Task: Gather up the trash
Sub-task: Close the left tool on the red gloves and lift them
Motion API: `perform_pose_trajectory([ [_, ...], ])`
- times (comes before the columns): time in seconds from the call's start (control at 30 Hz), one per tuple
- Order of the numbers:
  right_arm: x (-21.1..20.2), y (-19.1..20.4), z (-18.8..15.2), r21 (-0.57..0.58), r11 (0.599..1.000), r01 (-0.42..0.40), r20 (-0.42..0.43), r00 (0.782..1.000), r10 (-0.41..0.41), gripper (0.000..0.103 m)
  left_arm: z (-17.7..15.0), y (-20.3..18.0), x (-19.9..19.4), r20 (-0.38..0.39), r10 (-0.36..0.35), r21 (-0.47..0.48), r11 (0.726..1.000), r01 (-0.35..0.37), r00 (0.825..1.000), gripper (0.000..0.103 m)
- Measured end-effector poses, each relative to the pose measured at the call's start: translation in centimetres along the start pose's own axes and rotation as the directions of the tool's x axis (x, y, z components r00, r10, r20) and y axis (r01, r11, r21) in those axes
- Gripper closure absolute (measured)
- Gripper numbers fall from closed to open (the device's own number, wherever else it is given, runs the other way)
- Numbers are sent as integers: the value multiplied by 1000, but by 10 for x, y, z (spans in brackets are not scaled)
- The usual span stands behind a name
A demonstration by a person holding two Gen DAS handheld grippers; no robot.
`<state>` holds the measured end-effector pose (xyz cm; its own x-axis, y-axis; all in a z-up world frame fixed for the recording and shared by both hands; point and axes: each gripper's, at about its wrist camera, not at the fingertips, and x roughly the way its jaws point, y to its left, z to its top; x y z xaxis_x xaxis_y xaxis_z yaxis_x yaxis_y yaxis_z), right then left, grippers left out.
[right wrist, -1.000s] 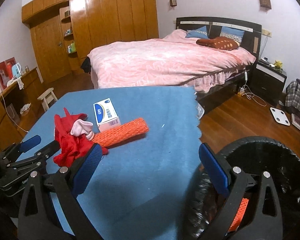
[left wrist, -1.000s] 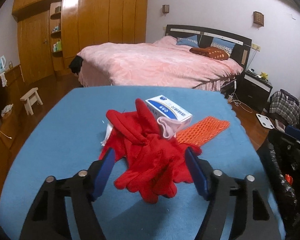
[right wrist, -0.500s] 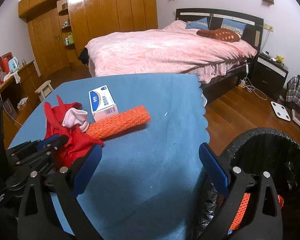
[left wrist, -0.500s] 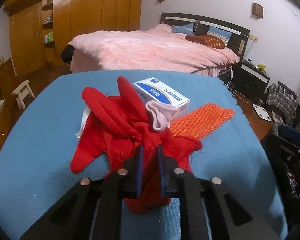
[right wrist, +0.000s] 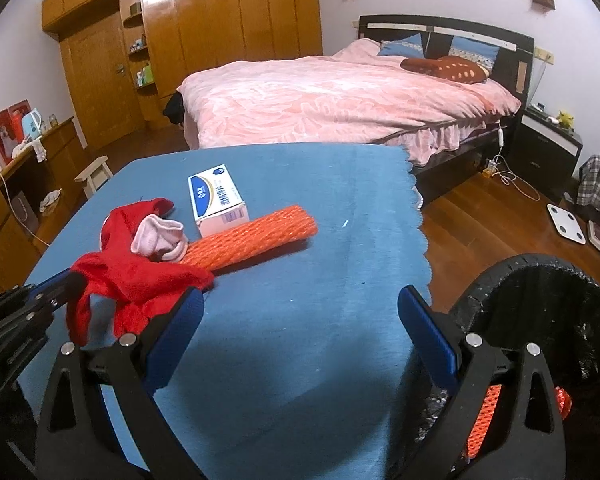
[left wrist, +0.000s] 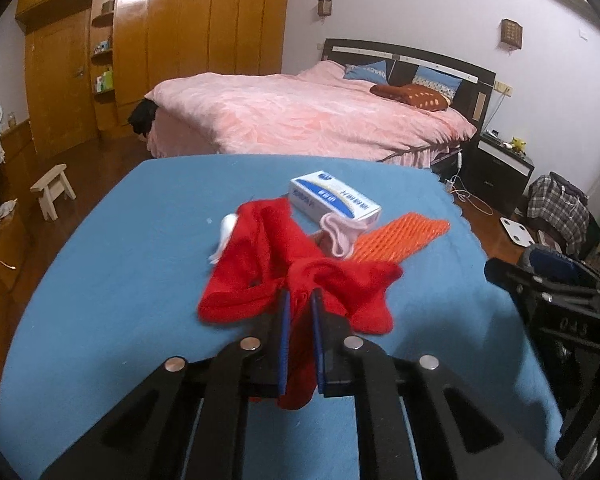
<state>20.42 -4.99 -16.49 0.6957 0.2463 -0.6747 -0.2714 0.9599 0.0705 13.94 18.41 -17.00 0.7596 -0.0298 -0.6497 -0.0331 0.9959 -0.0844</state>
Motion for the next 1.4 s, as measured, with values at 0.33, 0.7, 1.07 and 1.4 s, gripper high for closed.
perform_pose_trajectory([
  [0.33,2,11,-3,-25,1000,-2,-11,1000,1,8,-9,7,0,-27,-3,-29,1000,2,1000,84],
  [0.7,4,3,-2,-14,1000,17,-13,1000,-17,8,7,-6,16,3,-13,-7,1000,13,1000,37],
  [1.07,6,-2,-4,-4,1000,22,-22,1000,-23,8,4,-20,34,-27,-47,18,999,47,999,91],
  [1.4,3,3,-2,-7,1000,2,-4,1000,-2,8,12,-8,-14,70,-63,-11,998,64,996,98],
])
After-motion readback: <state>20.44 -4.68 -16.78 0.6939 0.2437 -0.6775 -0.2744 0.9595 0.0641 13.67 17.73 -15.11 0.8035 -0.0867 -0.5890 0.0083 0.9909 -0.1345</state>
